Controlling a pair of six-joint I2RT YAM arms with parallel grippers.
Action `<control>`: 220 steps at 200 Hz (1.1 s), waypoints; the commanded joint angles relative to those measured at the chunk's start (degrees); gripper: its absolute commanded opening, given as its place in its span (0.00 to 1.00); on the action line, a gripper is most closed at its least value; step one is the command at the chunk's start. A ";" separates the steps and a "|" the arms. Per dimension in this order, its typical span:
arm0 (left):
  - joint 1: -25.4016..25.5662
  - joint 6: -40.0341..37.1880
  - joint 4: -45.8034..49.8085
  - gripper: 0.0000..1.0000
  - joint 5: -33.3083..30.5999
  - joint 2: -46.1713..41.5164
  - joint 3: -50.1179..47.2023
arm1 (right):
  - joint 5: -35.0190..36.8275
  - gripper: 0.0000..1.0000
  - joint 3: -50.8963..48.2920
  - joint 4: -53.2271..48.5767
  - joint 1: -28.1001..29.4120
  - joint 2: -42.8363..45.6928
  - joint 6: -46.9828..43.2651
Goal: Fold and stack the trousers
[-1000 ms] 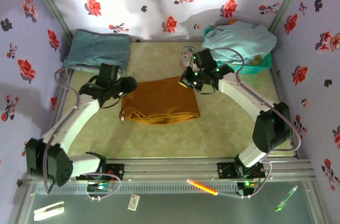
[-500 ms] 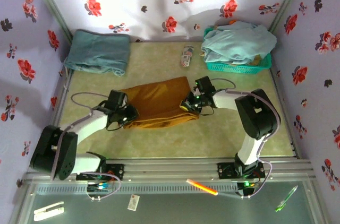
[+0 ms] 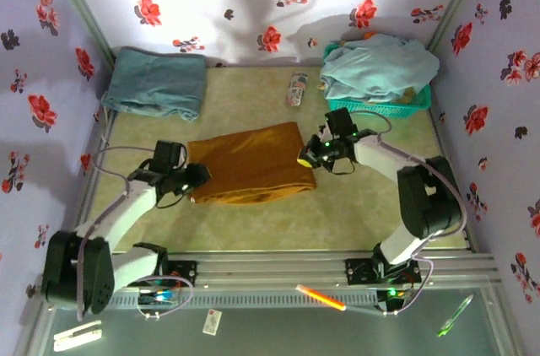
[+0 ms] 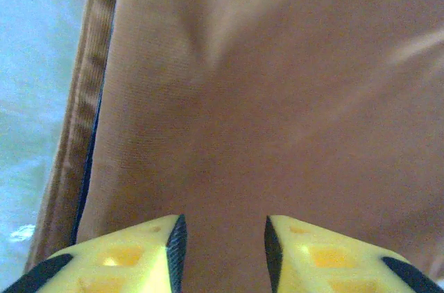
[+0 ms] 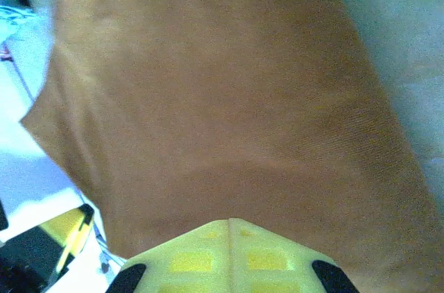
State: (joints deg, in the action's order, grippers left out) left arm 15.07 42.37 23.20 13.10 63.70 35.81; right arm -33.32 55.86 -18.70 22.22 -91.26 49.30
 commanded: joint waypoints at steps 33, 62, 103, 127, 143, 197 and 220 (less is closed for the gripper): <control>-4.03 -6.73 13.36 0.69 -12.28 11.32 26.32 | 2.70 0.18 8.05 -4.62 -0.07 0.72 -2.06; -6.95 -8.85 12.77 0.71 -14.43 28.70 39.21 | 0.98 0.37 11.57 -3.69 0.02 -1.54 -2.44; -12.80 -9.06 8.12 0.71 -8.86 47.42 53.91 | 0.81 0.50 12.37 -4.41 -0.21 -1.80 -4.91; -13.52 -10.08 5.76 0.73 -8.97 54.66 60.29 | 0.59 0.53 11.55 -4.59 -0.48 -2.49 -6.25; -13.77 -9.87 6.24 0.72 -7.04 59.81 64.84 | 0.20 0.53 11.15 -4.71 -1.08 -3.28 -6.75; -13.75 -8.96 4.36 0.02 -1.09 69.85 68.64 | -0.95 0.52 10.02 -4.17 -3.57 -3.50 -6.93; -12.86 -7.57 0.35 0.00 1.15 67.80 62.71 | -0.88 0.49 10.06 -4.53 -4.10 -2.99 -7.29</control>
State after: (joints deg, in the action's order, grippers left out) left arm 0.73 34.11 26.26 8.60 131.07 102.94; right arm -33.23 66.48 -22.48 18.70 -94.74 43.53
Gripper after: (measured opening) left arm 0.054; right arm 0.503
